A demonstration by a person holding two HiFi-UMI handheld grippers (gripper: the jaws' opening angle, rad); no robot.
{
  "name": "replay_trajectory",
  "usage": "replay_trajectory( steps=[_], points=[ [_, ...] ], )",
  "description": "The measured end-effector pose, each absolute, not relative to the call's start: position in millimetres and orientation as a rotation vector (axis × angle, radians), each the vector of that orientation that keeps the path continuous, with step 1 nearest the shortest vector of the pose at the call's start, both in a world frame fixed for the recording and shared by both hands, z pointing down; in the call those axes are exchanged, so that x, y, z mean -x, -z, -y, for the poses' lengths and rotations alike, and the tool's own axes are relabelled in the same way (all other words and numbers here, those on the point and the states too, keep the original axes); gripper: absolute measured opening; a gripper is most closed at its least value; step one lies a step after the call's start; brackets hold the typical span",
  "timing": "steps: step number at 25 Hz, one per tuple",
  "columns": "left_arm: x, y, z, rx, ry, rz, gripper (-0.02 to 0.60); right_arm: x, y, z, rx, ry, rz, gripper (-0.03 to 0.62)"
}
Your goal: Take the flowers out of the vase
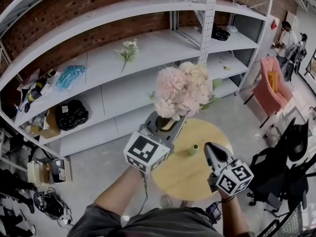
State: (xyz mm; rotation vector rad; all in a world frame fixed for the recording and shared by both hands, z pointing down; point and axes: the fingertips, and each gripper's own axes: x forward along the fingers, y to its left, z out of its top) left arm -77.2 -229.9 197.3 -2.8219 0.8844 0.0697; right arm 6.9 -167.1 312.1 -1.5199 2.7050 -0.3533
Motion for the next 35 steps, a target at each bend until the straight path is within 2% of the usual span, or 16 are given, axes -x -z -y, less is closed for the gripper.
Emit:
replay_trajectory(
  steps=[35],
  points=[
    [47.2, -250.5, 247.7, 2.911, 0.023, -0.917, 0.049, -32.4, -310.8, 186.1, 1.508, 0.380, -2.704, 0.014]
  ],
)
